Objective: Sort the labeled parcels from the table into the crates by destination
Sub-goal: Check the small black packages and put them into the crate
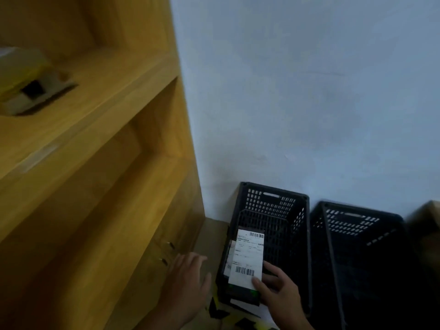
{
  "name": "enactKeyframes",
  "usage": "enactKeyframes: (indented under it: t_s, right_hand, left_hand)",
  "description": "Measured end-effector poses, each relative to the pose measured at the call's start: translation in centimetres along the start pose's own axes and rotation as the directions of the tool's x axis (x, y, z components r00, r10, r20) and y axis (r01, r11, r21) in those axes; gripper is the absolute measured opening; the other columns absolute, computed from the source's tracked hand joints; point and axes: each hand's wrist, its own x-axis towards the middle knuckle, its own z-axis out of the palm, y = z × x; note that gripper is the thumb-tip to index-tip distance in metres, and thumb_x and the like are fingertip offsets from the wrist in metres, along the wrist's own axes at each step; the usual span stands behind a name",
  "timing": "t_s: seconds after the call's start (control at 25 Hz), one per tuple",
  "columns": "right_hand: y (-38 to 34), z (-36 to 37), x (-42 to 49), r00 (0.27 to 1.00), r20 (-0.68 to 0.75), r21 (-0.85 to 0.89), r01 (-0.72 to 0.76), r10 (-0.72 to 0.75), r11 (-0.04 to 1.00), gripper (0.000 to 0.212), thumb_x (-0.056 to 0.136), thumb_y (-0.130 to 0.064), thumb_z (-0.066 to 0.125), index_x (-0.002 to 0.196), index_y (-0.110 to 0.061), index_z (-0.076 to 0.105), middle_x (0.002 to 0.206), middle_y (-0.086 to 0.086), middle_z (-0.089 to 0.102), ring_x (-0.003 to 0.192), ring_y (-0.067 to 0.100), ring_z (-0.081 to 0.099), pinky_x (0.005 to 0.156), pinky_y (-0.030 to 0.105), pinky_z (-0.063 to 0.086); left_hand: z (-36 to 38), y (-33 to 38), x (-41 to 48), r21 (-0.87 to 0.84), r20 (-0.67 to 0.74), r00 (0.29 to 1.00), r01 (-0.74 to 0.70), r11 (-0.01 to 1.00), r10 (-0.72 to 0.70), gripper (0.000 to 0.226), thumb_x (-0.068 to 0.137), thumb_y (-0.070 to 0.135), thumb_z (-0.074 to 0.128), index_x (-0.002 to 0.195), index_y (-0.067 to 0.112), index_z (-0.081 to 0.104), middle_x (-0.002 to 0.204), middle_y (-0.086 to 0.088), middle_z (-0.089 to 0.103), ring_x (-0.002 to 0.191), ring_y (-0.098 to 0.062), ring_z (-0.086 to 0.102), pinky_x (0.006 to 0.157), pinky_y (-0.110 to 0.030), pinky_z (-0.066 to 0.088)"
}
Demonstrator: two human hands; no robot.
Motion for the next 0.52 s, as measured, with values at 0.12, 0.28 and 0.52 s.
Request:
enactKeyframes:
  t_s: [0.12, 0.28, 0.52]
  right_hand:
    - [0.2, -0.3, 1.5, 0.999, -0.003, 0.009, -0.053, 0.053, 0.999, 0.061, 0.08, -0.001, 0.083, 0.135, -0.01, 0.058, 0.097, 0.002, 0.08, 0.097, 0.021, 0.073, 0.087, 0.051, 0.061]
    - [1.9, -1.5, 3.4, 0.993, -0.022, -0.04, -0.119, 0.119, 0.992, 0.063, 0.078, -0.005, 0.085, 0.135, -0.012, 0.059, 0.102, 0.0, 0.077, 0.096, 0.016, 0.072, 0.082, 0.041, 0.063]
    - [7.0, -1.2, 11.0, 0.976, -0.035, -0.133, -0.216, 0.213, 0.967, 0.059, 0.084, -0.014, 0.081, 0.138, -0.019, 0.056, 0.113, -0.007, 0.073, 0.096, 0.009, 0.073, 0.079, 0.028, 0.062]
  left_hand:
    - [-0.5, 0.9, 2.7, 0.024, 0.019, 1.0, 0.002, 1.0, -0.002, 0.037, 0.096, 0.052, 0.045, 0.132, 0.044, 0.044, 0.129, 0.026, 0.041, 0.122, 0.0, 0.037, 0.11, -0.027, 0.034]
    - [0.4, -0.1, 5.2, 0.042, 0.081, 0.996, 0.027, 0.999, -0.03, 0.035, 0.094, 0.053, 0.046, 0.128, 0.042, 0.05, 0.127, 0.023, 0.046, 0.118, -0.002, 0.042, 0.104, -0.027, 0.037]
    - [6.9, -4.3, 9.9, 0.057, 0.271, 0.962, 0.021, 0.998, -0.036, 0.039, 0.091, 0.058, 0.038, 0.124, 0.041, 0.052, 0.121, 0.022, 0.049, 0.112, -0.002, 0.045, 0.099, -0.025, 0.04]
